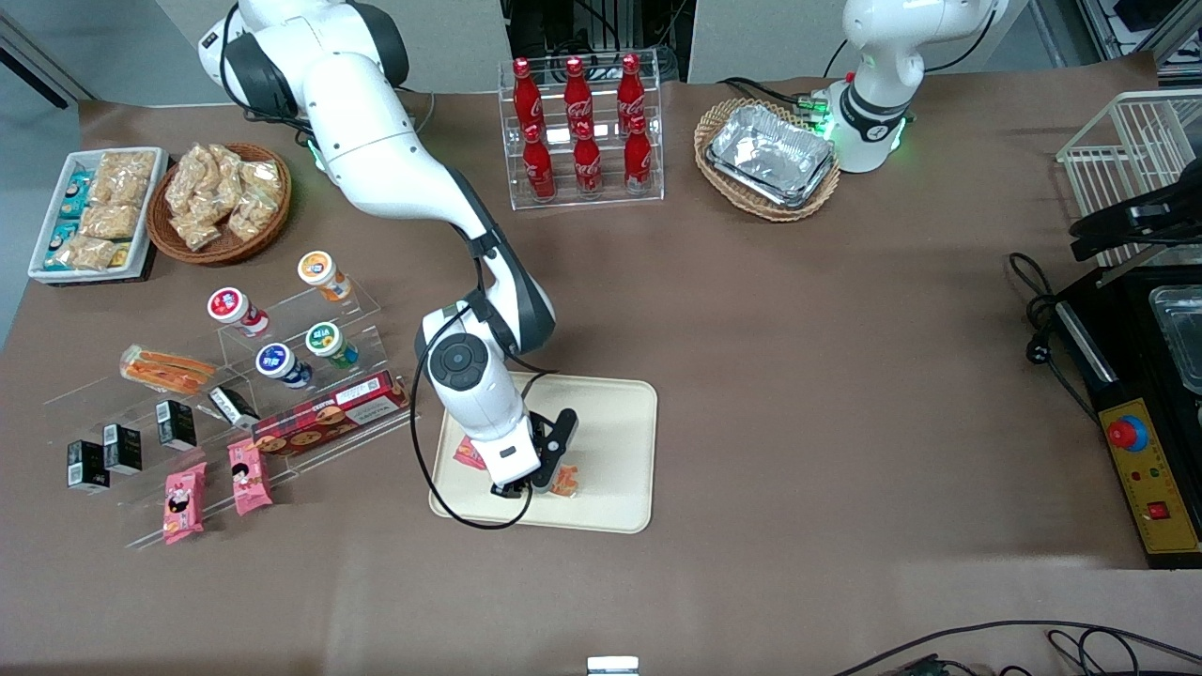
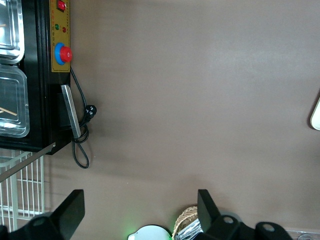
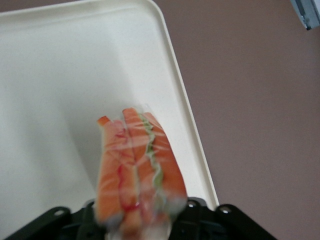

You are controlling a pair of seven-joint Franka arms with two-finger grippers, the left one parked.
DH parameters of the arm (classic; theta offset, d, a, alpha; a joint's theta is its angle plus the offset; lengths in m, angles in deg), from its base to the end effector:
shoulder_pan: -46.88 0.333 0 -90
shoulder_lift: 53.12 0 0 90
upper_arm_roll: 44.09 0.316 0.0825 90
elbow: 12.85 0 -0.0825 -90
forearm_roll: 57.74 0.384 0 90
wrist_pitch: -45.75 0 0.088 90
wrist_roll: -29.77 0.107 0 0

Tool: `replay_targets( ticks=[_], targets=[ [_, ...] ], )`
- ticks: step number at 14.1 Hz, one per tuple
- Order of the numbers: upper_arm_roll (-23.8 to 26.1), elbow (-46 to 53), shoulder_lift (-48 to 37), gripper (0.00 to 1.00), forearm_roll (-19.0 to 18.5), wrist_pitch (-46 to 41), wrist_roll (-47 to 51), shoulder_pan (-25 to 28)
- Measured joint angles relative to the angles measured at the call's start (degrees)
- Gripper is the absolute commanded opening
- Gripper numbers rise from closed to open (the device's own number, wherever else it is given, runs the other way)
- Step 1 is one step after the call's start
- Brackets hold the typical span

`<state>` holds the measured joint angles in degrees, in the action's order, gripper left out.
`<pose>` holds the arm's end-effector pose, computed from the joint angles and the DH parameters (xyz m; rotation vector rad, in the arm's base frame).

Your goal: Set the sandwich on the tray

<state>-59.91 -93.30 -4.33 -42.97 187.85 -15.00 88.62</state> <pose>0.6560 0.3709 0.2321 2.5562 1.6885 0.3924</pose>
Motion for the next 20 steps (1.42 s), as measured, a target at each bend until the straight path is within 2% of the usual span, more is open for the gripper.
replay_targets(
  ticks=[9, 13, 17, 20],
  targets=[
    [0.0, 1.7, -1.5, 1.00, 0.3, -1.6, 1.9, 0.1],
    [-1.0, 2.6, -7.3, 1.00, 5.4, -9.2, 3.8, -0.1],
    [-2.0, 2.8, -15.2, 1.00, 5.6, -19.3, 18.5, -1.9],
    [-3.4, 3.0, -21.8, 1.00, 1.2, -28.9, 35.3, -2.0]
  ],
)
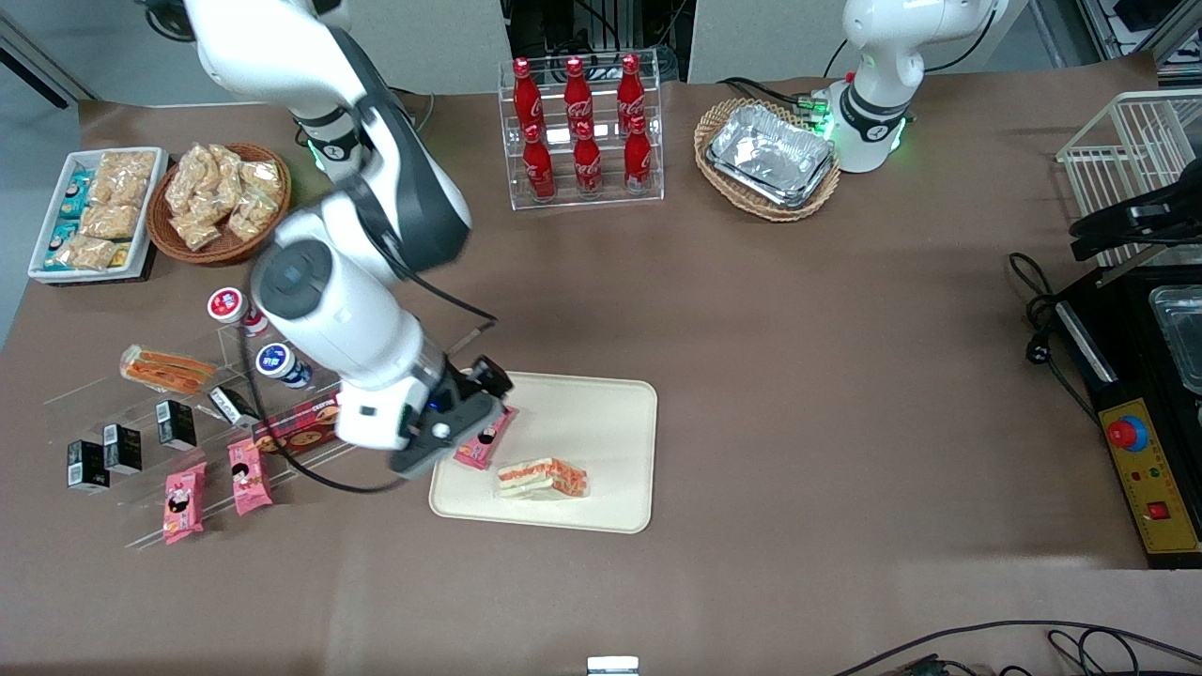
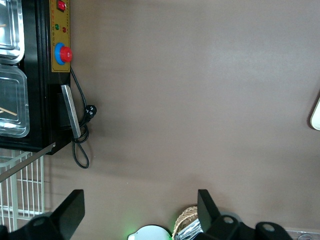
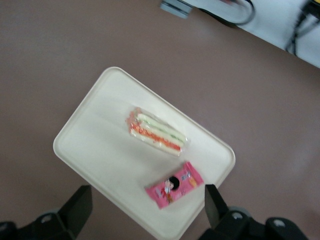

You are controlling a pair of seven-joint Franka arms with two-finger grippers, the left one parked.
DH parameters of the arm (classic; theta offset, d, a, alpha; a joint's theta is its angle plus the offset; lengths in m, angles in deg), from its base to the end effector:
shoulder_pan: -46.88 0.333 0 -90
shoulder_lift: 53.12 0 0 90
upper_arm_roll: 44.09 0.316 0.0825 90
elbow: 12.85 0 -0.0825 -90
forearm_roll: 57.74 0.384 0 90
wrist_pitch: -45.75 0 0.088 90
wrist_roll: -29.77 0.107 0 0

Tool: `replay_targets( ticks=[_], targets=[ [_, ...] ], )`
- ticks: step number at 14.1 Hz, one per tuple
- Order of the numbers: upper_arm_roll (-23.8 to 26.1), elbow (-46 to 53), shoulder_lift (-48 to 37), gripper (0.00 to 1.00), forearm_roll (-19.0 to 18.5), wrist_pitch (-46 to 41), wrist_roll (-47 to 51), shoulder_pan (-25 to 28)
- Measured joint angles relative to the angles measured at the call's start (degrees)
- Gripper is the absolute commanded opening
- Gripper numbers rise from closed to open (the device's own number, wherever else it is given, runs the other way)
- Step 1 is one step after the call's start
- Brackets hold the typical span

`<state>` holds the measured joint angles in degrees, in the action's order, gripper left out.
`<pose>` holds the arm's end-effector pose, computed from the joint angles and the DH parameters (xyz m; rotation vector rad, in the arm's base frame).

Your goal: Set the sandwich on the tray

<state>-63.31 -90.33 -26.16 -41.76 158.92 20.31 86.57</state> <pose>0.6406 0.3081 0.4832 -2.9091 -0.7161 -0.2486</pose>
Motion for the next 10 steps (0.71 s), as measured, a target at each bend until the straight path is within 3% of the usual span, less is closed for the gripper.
replay_targets(
  ticks=[3, 5, 10],
  targets=[
    [-2.2, 0.1, -6.8, 1.00, -2.7, -12.4, 13.7, -0.1],
    [-3.1, 0.0, -11.0, 1.00, -6.5, -19.4, 20.8, -1.8],
    [-1.8, -0.2, -17.3, 1.00, -8.2, -25.0, 24.0, -10.1]
  ],
)
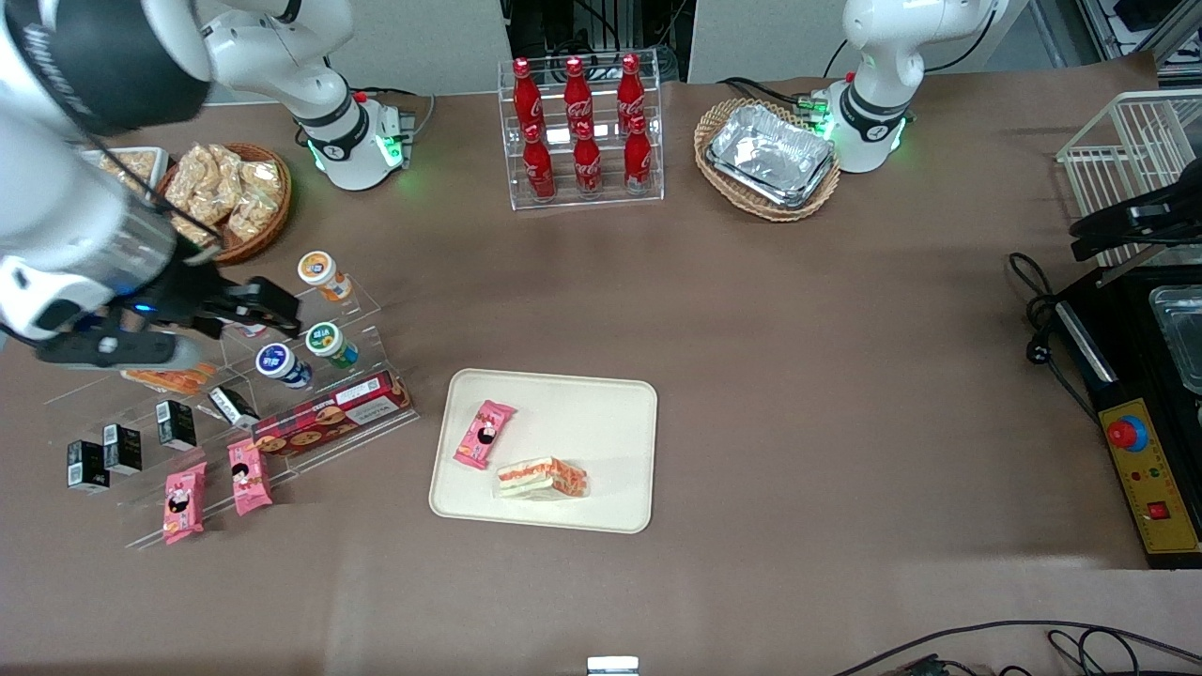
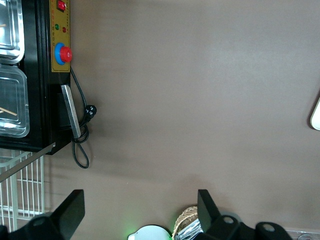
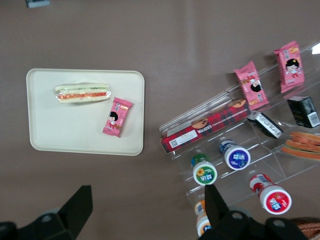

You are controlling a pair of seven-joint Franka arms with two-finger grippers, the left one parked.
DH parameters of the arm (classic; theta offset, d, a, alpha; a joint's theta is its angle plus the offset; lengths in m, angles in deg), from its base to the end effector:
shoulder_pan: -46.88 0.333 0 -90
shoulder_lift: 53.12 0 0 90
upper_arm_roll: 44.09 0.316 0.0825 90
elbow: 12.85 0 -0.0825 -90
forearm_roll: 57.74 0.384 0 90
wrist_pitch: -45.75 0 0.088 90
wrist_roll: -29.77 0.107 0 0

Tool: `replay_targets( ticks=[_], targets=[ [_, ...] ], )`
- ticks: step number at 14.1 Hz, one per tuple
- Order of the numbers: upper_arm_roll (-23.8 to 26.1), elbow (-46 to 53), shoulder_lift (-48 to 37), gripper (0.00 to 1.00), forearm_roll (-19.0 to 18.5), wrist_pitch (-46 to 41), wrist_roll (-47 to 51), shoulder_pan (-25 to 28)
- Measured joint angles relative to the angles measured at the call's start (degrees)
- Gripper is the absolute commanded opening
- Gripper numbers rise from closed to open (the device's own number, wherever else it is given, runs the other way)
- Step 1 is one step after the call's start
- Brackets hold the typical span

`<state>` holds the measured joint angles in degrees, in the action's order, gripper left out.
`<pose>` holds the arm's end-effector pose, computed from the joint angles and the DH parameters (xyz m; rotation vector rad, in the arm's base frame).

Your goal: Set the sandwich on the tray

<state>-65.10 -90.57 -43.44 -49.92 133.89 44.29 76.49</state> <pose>0.5881 0.1252 0.6308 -3.0591 0.1405 -0.0120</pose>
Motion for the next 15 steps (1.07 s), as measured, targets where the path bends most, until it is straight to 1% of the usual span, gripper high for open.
replay_targets(
  ticks=[1, 2, 4, 5, 6, 8, 10, 13, 15],
  targets=[
    [2.0, -0.1, -0.5, 1.00, 0.0, -0.1, 0.0, -2.7],
    [5.1, -0.1, -0.7, 1.00, -0.1, -0.1, 0.0, -6.5],
    [11.8, -0.3, -0.8, 1.00, -0.5, -0.1, -1.6, -15.0],
    [13.6, -0.5, -0.8, 1.00, -0.9, -0.4, -4.4, -18.5],
    [14.1, -0.7, -0.8, 1.00, -2.0, -1.2, -7.9, -20.9],
    [14.2, -1.7, -0.8, 1.00, -6.6, -2.1, -11.9, -23.3],
    [14.3, -2.3, -1.0, 1.00, -8.4, -4.1, -12.6, -24.0],
    [14.9, -2.8, -2.1, 1.00, -8.5, -5.6, -13.2, -26.5],
    [15.0, -3.0, -2.3, 1.00, -6.6, -5.6, -14.6, -29.0]
  ],
)
